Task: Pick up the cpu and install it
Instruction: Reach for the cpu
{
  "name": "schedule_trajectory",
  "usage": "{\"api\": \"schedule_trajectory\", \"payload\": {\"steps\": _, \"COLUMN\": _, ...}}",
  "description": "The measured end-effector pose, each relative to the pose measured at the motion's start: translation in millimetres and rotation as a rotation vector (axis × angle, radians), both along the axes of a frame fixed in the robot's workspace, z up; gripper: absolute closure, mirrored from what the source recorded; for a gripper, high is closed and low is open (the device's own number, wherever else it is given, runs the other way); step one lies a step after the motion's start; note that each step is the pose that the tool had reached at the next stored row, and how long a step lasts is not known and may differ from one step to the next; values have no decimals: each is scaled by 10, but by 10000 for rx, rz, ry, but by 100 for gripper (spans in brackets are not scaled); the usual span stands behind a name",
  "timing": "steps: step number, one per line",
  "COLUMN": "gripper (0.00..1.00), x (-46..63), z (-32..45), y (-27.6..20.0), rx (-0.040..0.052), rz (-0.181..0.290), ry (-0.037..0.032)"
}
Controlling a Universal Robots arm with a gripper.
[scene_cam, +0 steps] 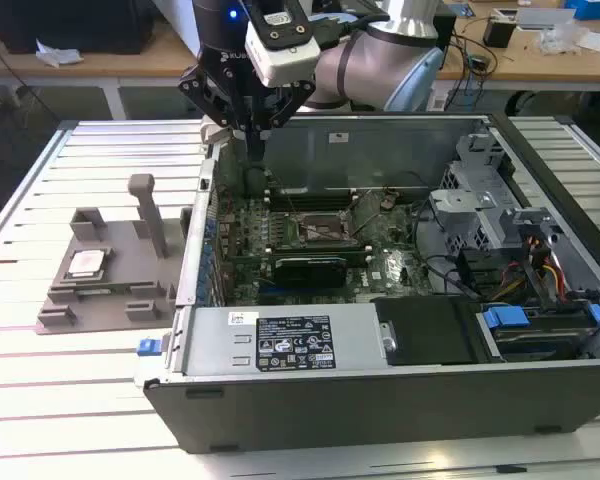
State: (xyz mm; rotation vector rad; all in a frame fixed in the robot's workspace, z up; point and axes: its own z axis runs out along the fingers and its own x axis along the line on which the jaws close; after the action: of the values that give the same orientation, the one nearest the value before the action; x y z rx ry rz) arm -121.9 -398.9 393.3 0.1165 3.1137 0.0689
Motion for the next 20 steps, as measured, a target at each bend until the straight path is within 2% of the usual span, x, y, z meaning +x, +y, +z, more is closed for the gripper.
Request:
{"api": "schedule_trajectory", "payload": {"steps": 2, "gripper": 89, "x": -49, "z": 0, "y": 0, "rx": -1, "rz": -1, "ry": 0}}
{"api": "schedule_trajectory", "payload": {"steps": 4, "gripper": 89, "x": -159, "z": 0, "y": 0, "rx": 0, "rz": 0, "ry": 0}}
{"api": "schedule_trajectory", "payload": {"steps": 12, "gripper": 89, "x": -452, "z": -3, "y": 0, "rx": 0, "rz": -1, "ry": -1}}
{"api": "schedule_trajectory", "payload": {"steps": 20, "gripper": 89, "x": -657, "z": -6, "y": 0, "rx": 0, "rz": 0, "ry": -1}}
